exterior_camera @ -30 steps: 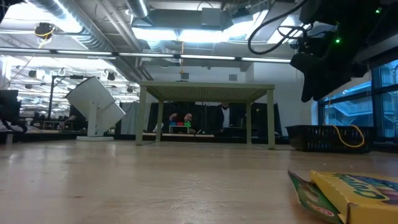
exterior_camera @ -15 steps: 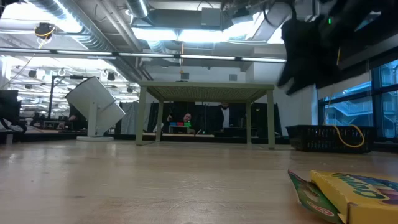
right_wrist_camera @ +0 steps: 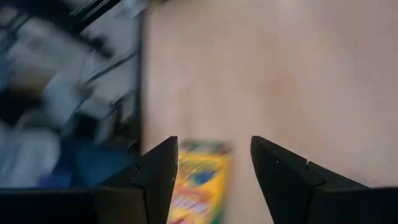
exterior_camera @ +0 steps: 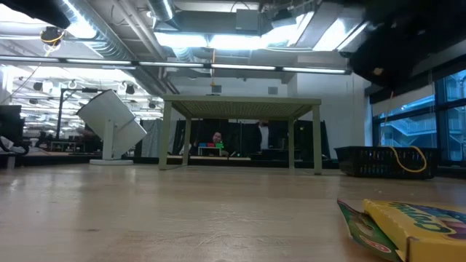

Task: Pick & Place Office Desk Supplies
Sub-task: Put the crayon box into the bottom left black bin

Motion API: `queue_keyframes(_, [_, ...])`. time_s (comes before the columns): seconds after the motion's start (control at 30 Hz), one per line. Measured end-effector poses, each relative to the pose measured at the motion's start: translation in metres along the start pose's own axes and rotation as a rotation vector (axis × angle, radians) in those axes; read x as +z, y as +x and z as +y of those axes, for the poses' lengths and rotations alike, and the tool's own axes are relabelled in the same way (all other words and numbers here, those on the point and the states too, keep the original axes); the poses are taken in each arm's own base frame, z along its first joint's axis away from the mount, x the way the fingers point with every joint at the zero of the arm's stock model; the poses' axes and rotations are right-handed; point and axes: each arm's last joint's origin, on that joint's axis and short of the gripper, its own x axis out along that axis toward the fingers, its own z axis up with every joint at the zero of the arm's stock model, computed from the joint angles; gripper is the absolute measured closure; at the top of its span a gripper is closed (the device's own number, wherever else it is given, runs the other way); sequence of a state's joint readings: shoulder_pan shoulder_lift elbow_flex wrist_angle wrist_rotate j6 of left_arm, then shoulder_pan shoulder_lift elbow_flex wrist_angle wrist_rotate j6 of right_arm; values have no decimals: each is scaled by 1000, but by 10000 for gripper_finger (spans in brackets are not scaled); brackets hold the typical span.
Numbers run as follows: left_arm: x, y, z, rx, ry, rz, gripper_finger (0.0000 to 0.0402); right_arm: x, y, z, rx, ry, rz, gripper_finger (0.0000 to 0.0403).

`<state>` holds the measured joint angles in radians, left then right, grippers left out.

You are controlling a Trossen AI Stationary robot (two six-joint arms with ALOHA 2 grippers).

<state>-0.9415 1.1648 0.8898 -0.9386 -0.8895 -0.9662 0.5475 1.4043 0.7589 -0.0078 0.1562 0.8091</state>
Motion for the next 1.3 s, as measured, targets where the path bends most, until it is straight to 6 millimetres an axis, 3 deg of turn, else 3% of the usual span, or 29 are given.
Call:
queue_keyframes(0.17, [3, 4, 3, 24, -16, 5, 354, -28, 23, 17, 112, -171, 75, 198])
queue_keyframes(0.4, [3, 5, 3, 28, -18, 6, 354, -49, 43, 17, 95, -246, 114, 198])
queue_keyframes(0.7, [3, 5, 3, 28, -19, 6, 354, -38, 55, 5, 39, -473, 29, 198])
queue_keyframes(1.1, [3, 5, 3, 28, -19, 6, 354, -6, 66, -27, 156, -410, 93, 202])
queue_keyframes(1.3, [3, 5, 3, 28, -19, 6, 354, -10, 85, -35, 233, -430, 100, 231])
